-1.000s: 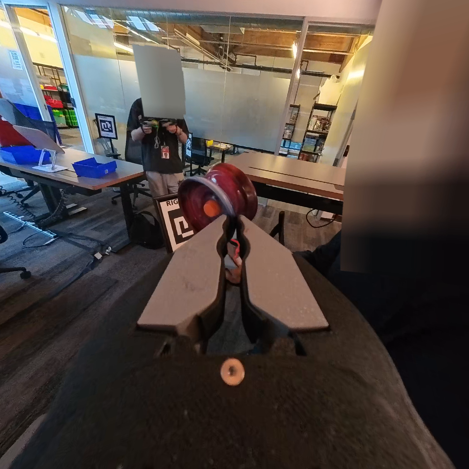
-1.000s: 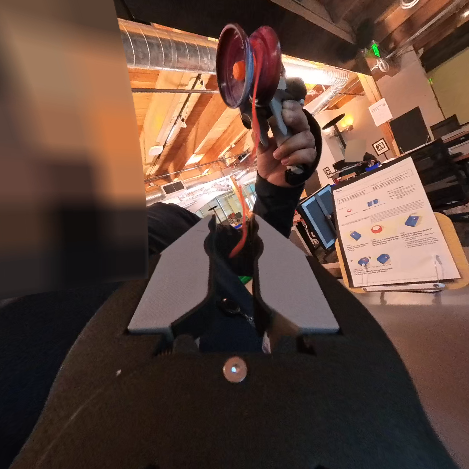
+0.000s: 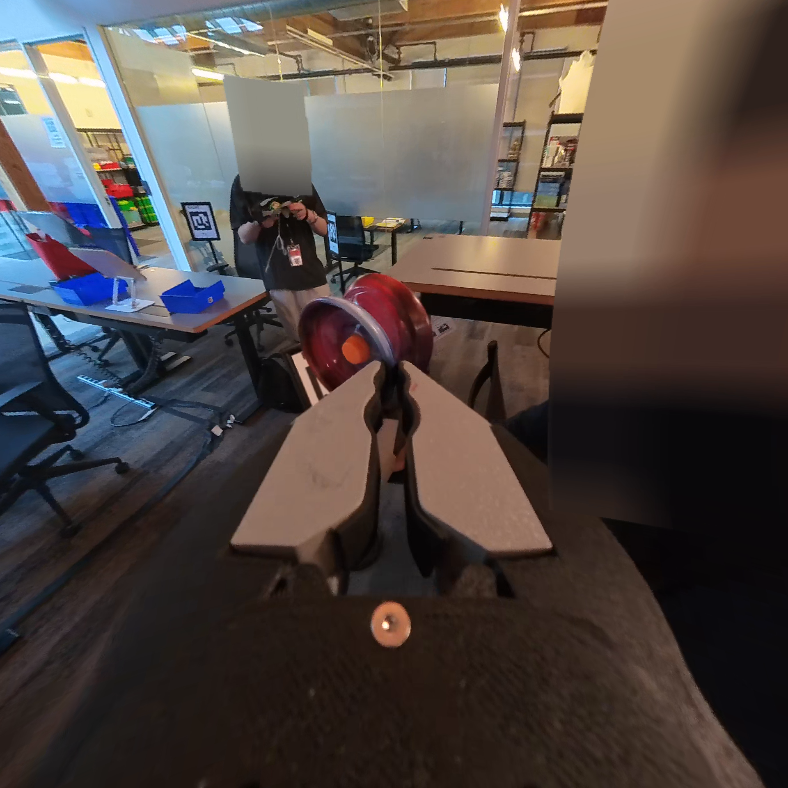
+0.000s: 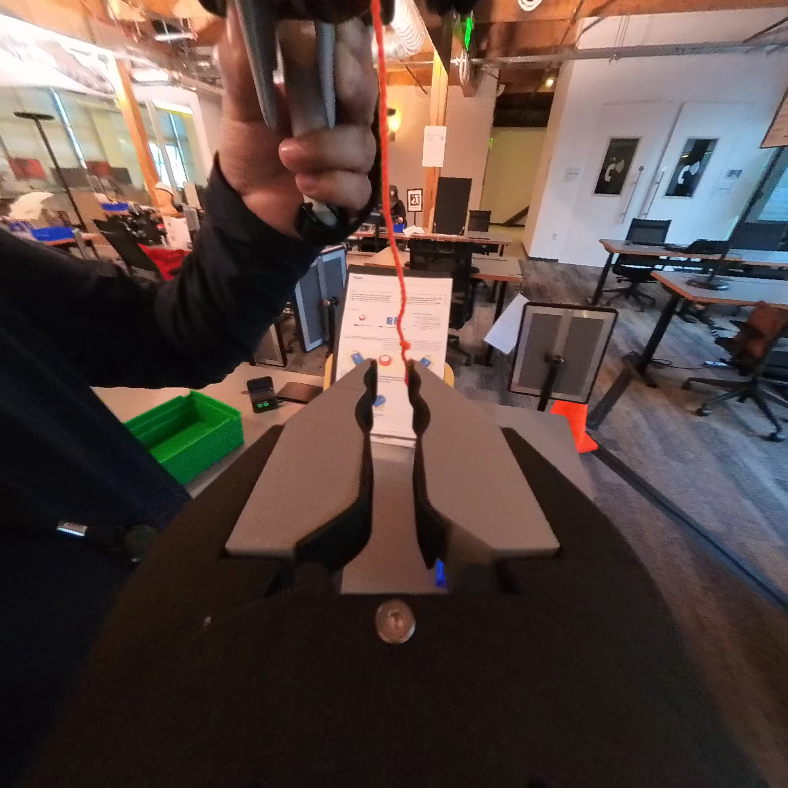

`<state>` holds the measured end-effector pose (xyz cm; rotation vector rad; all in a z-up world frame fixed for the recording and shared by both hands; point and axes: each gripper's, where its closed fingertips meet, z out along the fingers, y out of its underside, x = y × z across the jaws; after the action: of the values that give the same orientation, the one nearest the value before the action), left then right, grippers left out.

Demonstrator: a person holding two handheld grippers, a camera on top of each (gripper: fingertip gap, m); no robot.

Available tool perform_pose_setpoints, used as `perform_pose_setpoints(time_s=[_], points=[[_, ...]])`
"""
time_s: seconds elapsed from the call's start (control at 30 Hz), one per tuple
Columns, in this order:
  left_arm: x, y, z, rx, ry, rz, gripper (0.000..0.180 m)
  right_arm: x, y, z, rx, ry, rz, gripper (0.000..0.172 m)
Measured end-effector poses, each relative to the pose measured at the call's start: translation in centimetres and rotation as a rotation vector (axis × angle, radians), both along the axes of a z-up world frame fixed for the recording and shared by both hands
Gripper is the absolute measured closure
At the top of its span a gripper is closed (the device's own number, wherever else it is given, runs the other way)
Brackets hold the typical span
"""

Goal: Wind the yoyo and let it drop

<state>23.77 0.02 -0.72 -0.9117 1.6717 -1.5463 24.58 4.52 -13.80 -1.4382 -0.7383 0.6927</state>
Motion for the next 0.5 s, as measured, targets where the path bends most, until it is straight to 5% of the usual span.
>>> perform_pose_setpoints(time_s=[0.03,0.5], points=[[-0.1,0.0,0.1,0.005,-0.001,0.007,0.18,-0.2,0.0,0.1,0.007,-0.001,0.001,0.162],[-0.4,-0.5,-0.8,-0.02,0.012,0.004,0.18,-0.3,-1.4,-0.3,0.009,-0.021,-0.002,0.168]])
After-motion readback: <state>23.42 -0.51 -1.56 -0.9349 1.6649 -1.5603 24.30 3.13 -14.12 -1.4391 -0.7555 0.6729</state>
